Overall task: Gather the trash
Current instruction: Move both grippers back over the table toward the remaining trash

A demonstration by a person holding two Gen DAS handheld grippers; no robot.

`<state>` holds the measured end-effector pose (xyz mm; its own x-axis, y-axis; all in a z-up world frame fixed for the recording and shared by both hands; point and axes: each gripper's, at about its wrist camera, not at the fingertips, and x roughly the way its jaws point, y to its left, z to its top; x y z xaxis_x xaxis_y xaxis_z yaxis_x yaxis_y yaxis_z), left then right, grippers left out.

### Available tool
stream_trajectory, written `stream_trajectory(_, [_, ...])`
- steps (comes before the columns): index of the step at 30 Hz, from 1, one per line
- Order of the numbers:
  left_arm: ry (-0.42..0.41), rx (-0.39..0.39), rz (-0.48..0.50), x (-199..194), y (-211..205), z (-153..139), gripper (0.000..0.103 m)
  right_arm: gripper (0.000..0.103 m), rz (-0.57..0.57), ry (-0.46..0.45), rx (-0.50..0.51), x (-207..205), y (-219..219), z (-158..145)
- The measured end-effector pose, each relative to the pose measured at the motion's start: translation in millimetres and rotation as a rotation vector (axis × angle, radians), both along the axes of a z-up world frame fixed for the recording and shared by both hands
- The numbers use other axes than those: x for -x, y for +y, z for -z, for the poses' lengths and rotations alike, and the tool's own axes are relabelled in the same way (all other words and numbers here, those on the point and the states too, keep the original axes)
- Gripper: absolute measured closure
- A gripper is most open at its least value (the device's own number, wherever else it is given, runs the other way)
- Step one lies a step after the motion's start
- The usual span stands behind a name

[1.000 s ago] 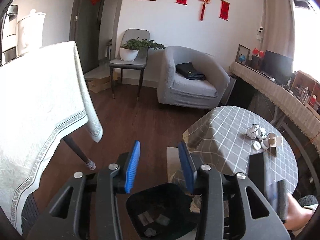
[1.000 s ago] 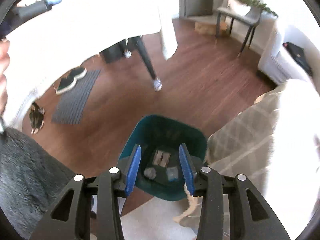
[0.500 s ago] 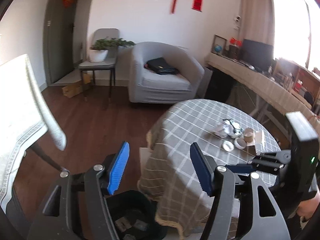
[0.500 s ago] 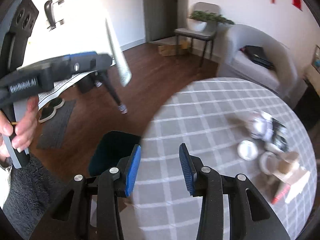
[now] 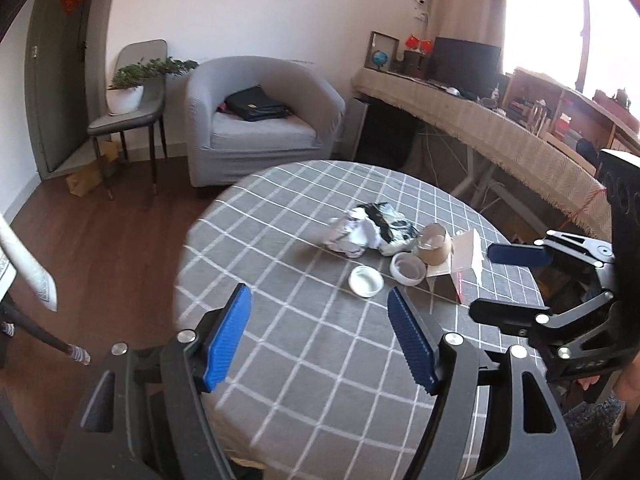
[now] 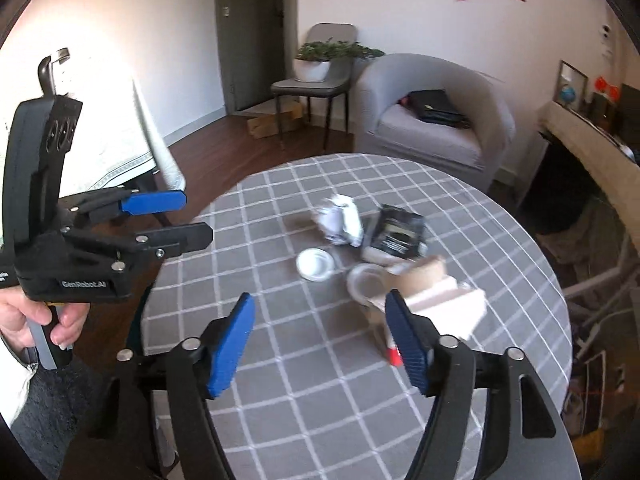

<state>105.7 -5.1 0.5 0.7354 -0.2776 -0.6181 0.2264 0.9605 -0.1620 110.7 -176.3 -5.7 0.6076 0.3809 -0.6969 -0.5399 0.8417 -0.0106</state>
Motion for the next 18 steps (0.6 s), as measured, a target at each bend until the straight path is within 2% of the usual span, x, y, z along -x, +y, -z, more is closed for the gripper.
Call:
stream_trajectory(4, [0.016, -0.081, 0.019, -18, -25, 13, 0.030, 0.022, 0.025, -0.011, 0.060, -2, -23, 4])
stream_trajectory(9, [0.059, -0.105, 0.081, -39, -47, 28, 0.030, 0.014, 0.054, 0.017, 0.080, -13, -54, 13])
stream_trajectory(13, [0.072, -0.132, 0.107, -53, -63, 38, 0.030, 0.011, 0.033, 0.037, 0.102, -21, -62, 23])
stream_trajectory(18, [0.094, -0.170, 0.099, -64, -71, 49, 0.030, 0.009, 0.016, 0.052, 0.079, -29, -72, 28])
